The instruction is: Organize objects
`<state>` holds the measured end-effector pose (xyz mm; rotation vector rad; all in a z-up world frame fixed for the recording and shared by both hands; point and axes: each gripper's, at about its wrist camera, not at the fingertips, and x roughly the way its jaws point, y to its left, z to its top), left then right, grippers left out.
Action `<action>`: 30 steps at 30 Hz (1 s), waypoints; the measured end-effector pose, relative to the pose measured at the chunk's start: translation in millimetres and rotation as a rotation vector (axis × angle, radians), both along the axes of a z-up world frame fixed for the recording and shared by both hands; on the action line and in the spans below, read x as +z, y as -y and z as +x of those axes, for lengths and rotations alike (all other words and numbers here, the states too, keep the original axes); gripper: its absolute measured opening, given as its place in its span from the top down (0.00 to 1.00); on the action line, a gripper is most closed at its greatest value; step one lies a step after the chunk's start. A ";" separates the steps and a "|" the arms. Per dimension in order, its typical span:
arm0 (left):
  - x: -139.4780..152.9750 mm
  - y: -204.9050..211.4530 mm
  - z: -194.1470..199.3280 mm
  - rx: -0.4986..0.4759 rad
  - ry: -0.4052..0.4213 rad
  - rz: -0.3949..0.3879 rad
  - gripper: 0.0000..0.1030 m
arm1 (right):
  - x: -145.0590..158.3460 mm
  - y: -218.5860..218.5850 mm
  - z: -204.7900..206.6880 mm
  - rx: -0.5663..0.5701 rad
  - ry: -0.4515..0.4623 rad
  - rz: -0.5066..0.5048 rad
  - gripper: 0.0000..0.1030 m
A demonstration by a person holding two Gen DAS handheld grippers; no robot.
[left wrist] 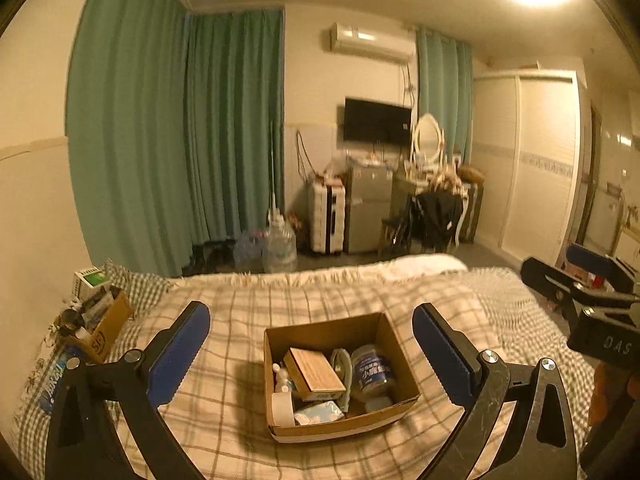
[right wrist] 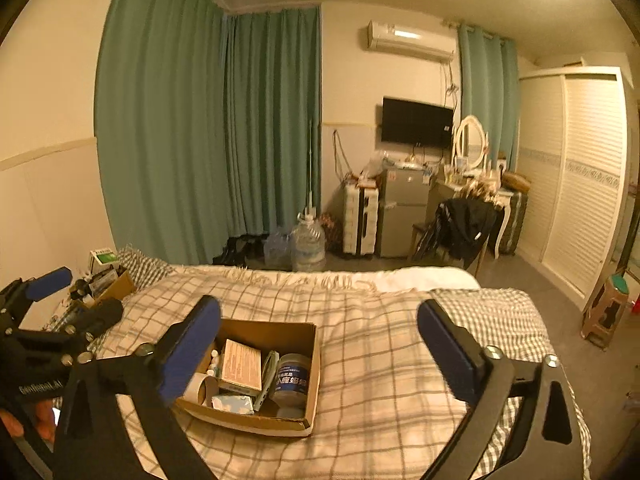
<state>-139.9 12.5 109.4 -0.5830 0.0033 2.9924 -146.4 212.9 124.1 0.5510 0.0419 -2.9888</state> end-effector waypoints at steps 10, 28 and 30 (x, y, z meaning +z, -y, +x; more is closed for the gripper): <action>-17.1 3.6 54.8 0.034 -0.093 0.037 0.00 | -19.9 -26.0 49.5 -0.063 -0.052 -0.009 0.00; -101.6 -3.5 74.3 0.057 -0.037 0.028 0.00 | -117.0 -24.6 61.8 -0.085 -0.025 0.009 0.00; -104.1 -2.1 77.4 0.065 -0.042 0.025 0.00 | -121.7 -23.3 60.3 -0.079 -0.016 0.006 0.00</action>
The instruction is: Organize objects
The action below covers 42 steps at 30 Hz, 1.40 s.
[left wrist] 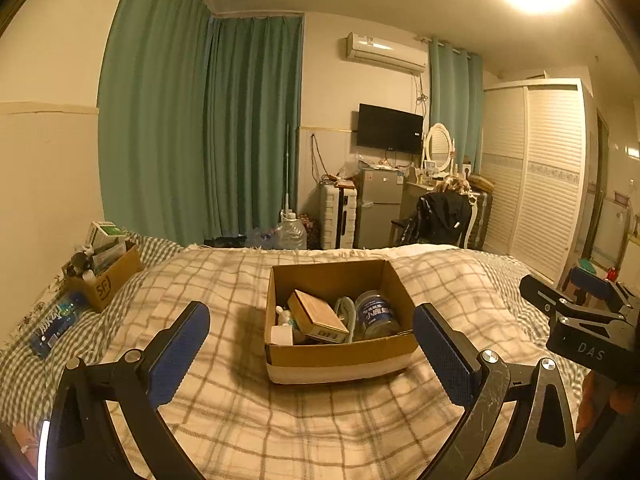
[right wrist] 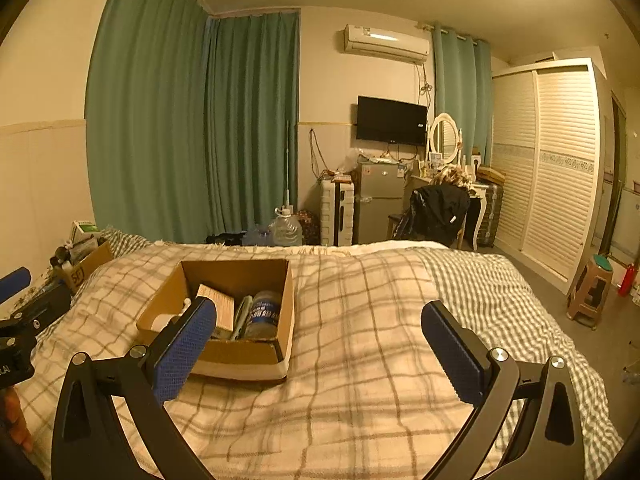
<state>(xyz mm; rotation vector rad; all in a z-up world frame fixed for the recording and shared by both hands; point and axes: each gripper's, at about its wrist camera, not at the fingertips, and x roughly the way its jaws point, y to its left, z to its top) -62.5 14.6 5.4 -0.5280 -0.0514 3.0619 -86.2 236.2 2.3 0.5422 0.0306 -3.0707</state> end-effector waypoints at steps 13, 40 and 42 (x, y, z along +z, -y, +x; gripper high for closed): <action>-7.3 -1.4 -2.3 0.000 0.025 -0.017 0.00 | -6.7 11.1 0.2 0.018 0.007 0.007 0.00; -16.9 -1.3 -7.5 0.007 0.048 -0.012 0.00 | -12.3 12.6 0.5 0.014 0.014 0.003 0.00; -17.4 -0.9 -6.7 0.007 0.050 -0.009 0.00 | -12.3 13.0 0.6 0.013 0.013 0.003 0.00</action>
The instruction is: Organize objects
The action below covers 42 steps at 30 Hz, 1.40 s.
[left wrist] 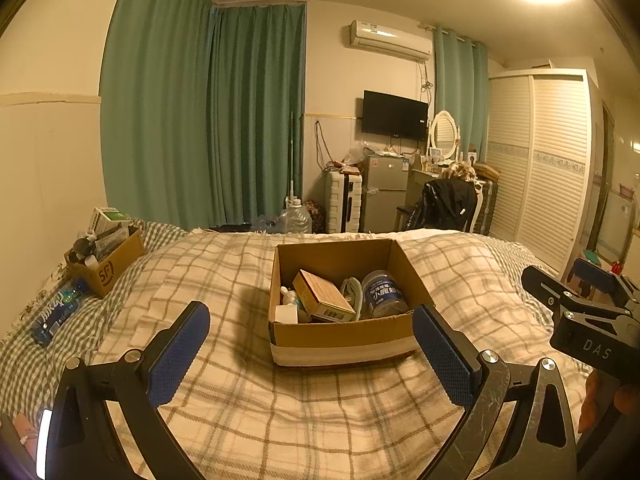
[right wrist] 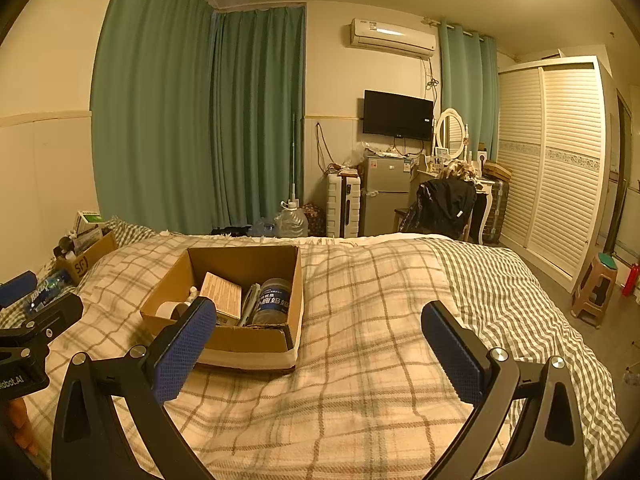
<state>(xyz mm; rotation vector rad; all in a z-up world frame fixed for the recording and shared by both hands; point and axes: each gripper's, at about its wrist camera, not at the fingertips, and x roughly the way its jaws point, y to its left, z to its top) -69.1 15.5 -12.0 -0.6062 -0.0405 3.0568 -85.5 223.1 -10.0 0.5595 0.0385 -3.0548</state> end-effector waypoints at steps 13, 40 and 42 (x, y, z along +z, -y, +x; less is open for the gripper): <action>-2.3 -1.4 2.3 -0.002 0.008 -0.009 0.00 | -0.3 -0.1 -0.8 0.002 0.004 -0.005 0.00; -5.2 -2.6 5.2 0.024 0.006 -0.031 0.00 | -6.8 2.1 -1.5 -0.006 0.020 0.007 0.00; -5.5 -1.7 5.2 0.029 0.008 -0.029 0.00 | -6.9 2.5 -0.8 -0.006 0.019 0.009 0.00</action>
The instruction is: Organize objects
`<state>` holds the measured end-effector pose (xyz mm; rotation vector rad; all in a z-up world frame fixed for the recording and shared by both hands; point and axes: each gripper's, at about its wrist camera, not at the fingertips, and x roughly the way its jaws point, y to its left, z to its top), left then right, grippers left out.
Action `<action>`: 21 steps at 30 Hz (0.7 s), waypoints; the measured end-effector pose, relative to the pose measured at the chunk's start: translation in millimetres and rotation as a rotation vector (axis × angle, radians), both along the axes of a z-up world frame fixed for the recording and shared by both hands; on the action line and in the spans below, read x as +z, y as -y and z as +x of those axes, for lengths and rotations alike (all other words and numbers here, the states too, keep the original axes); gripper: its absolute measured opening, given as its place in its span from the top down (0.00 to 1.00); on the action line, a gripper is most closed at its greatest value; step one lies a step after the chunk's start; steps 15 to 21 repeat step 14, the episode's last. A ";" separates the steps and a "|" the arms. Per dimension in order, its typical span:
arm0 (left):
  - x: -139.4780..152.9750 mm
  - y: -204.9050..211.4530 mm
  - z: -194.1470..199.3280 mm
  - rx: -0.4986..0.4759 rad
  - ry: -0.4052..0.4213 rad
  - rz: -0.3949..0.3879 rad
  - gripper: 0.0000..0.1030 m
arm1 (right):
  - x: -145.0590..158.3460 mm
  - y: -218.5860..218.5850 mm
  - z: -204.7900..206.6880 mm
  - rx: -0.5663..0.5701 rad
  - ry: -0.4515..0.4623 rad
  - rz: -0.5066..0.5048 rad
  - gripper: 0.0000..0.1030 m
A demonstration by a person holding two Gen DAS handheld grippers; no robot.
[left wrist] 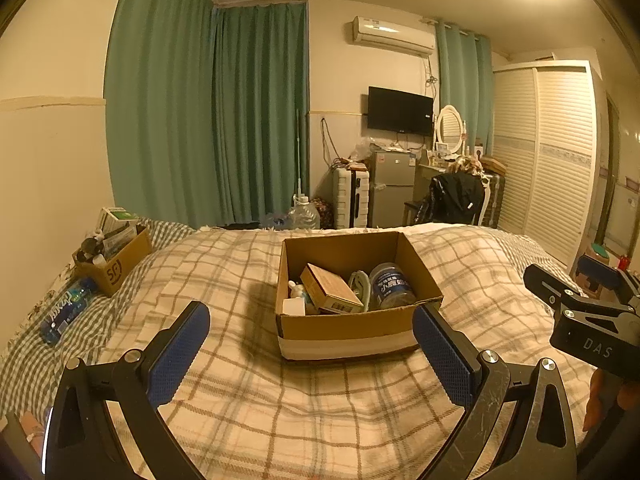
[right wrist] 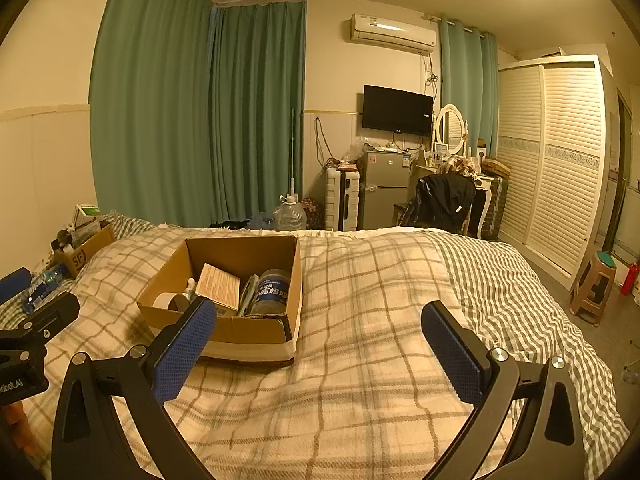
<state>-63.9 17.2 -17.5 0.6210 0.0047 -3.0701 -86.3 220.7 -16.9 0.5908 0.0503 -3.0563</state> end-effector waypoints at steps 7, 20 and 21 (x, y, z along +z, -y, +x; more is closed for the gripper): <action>-0.5 1.0 0.0 0.003 0.003 -0.001 0.00 | -1.0 0.3 -0.2 0.001 0.002 0.001 0.00; -1.7 1.4 1.8 0.004 -0.008 -0.010 0.00 | -2.3 1.6 -1.2 0.002 0.006 0.003 0.00; -1.7 1.4 1.8 0.004 -0.008 -0.010 0.00 | -2.3 1.6 -1.2 0.002 0.006 0.003 0.00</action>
